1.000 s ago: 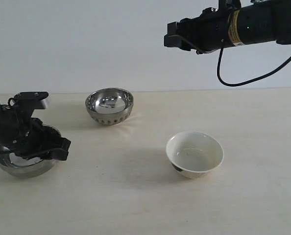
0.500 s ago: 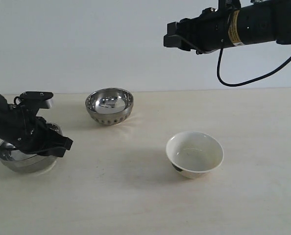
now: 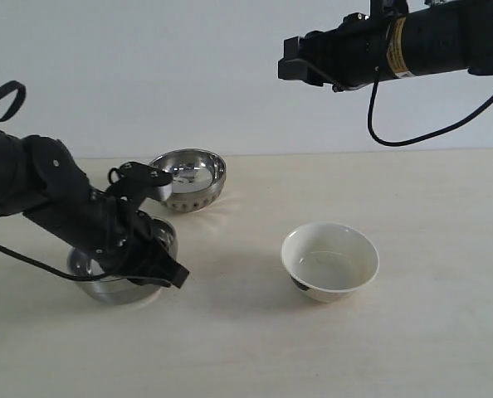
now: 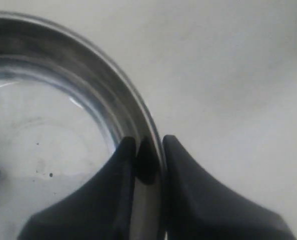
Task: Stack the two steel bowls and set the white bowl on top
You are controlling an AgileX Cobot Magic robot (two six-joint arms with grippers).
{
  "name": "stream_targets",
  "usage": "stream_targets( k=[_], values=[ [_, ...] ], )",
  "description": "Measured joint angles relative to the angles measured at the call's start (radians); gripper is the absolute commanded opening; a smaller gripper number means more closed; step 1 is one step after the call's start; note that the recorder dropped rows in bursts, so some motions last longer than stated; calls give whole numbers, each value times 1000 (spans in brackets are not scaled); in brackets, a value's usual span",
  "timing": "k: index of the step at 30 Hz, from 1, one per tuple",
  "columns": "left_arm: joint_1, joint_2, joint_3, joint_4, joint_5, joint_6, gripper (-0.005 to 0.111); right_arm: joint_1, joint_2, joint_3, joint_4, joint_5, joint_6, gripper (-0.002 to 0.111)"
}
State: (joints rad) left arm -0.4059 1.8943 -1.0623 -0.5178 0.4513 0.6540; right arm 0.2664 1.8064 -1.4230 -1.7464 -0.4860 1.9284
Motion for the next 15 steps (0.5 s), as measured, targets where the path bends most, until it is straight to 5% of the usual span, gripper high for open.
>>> stream_targets(
  k=[15],
  values=[
    [-130,-21,-1,184,8,-191,4,0,4,31,0,60,-6,39]
  ],
)
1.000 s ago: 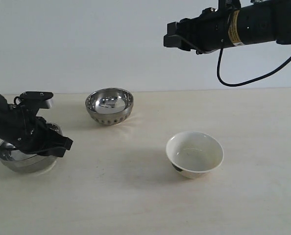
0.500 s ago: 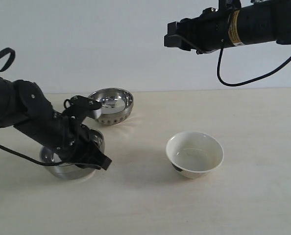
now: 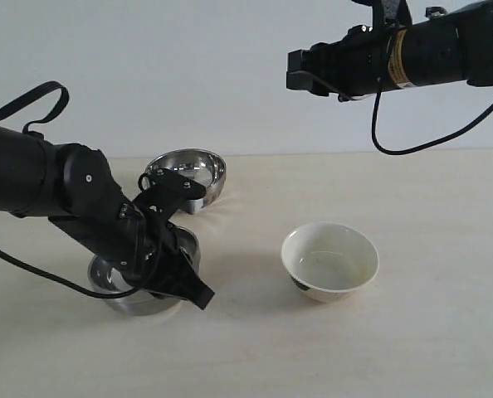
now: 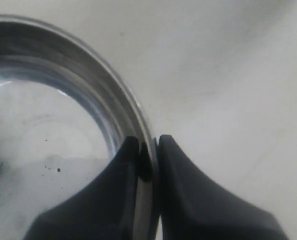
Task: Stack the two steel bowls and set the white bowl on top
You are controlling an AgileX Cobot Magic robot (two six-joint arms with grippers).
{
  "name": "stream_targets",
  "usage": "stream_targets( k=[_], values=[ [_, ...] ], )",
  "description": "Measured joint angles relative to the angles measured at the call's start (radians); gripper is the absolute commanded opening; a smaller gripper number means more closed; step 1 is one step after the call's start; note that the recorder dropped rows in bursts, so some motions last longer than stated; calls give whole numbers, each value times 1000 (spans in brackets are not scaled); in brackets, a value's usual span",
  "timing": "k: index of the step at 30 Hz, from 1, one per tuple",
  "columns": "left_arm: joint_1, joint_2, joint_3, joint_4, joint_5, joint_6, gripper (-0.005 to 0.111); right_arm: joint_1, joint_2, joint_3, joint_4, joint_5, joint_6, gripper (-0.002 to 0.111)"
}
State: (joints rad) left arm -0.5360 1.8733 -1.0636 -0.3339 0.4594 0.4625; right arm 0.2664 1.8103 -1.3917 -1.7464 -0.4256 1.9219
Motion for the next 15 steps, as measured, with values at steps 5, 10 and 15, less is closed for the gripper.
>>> stream_targets(
  k=[5,10,15],
  values=[
    [-54,-2,0,21,1,-40,4,0,0,0,0,4,0,39],
    [-65,-2,0,53,12,-91,4,0,0,0,0,4,0,39],
    [-69,-2,0,58,11,-102,4,0,0,0,0,0,0,39]
  ],
)
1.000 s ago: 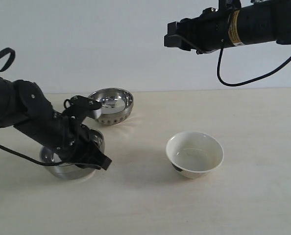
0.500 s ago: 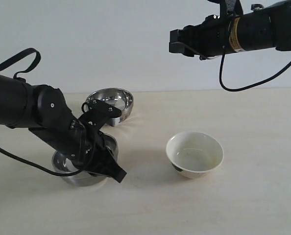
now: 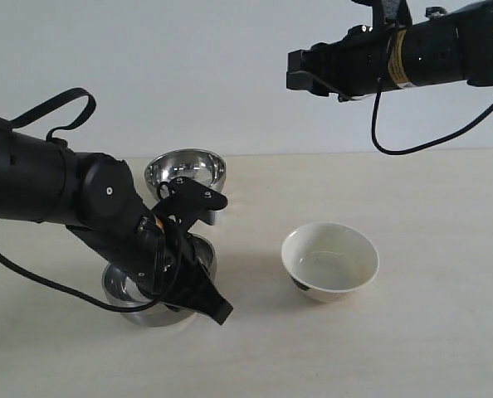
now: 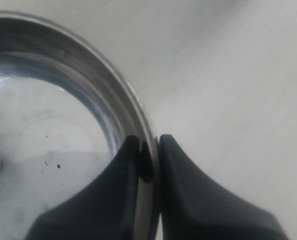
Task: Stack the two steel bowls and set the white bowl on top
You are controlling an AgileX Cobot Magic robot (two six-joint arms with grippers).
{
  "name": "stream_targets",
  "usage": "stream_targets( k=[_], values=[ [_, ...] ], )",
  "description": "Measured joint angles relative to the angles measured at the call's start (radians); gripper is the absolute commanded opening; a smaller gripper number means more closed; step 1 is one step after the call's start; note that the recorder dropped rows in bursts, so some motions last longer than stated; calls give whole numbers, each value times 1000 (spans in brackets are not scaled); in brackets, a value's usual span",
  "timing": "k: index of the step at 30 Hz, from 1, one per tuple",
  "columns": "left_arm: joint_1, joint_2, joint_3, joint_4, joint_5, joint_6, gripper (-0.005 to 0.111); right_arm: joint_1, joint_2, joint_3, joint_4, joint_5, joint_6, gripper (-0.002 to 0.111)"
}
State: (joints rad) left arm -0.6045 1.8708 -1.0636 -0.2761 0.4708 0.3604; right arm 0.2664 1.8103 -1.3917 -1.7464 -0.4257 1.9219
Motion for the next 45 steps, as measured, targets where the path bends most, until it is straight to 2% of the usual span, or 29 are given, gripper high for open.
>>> stream_targets(
  k=[24,26,30,32,45],
  values=[
    [-10,40,-5,-22,-60,11,5,0,0,0,0,-40,8,39],
    [-10,40,-5,-28,-61,15,12,0,0,0,0,-38,8,39],
    [-10,53,-5,-47,-58,17,34,0,0,0,0,-38,10,39],
    [-10,61,-4,-58,-56,15,40,0,0,0,0,-39,10,39],
    [-10,29,1,-68,-40,11,41,0,0,0,0,-56,10,39]
  ],
)
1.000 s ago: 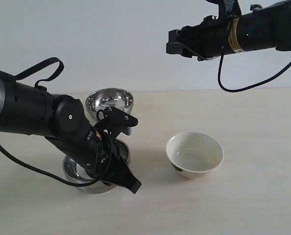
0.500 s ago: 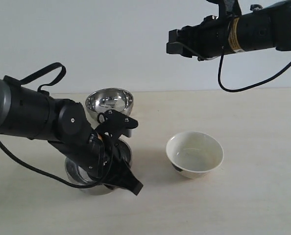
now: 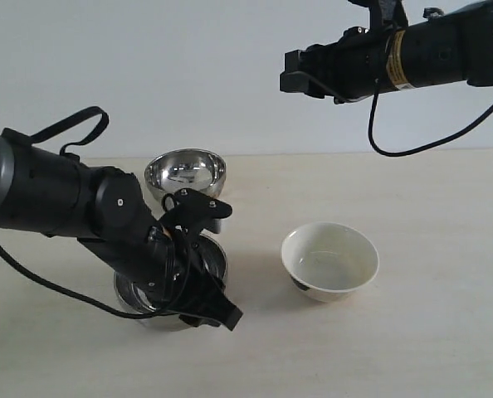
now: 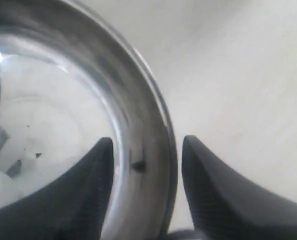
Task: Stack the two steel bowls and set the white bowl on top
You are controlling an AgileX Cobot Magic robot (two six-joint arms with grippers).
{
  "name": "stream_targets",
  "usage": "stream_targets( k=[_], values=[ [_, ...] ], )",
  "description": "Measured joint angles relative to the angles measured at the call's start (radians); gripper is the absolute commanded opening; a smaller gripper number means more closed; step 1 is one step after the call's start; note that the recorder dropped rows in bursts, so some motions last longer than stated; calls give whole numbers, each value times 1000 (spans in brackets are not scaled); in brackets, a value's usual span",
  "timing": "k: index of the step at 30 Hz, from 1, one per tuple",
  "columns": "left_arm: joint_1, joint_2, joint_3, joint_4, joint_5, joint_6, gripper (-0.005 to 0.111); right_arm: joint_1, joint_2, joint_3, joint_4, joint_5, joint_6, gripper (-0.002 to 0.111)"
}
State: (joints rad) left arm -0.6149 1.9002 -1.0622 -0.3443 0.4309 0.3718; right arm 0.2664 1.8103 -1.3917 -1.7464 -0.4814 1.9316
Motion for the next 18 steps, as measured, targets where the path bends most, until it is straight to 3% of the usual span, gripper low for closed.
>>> stream_targets(
  k=[11,15,18],
  values=[
    [4,-132,0,33,34,-17,41,0,4,0,0,17,-2,39],
    [45,-241,0,86,36,-75,41,13,38,0,0,73,-12,39],
    [84,-358,0,99,39,-92,41,76,83,-6,0,172,-57,39]
  ],
)
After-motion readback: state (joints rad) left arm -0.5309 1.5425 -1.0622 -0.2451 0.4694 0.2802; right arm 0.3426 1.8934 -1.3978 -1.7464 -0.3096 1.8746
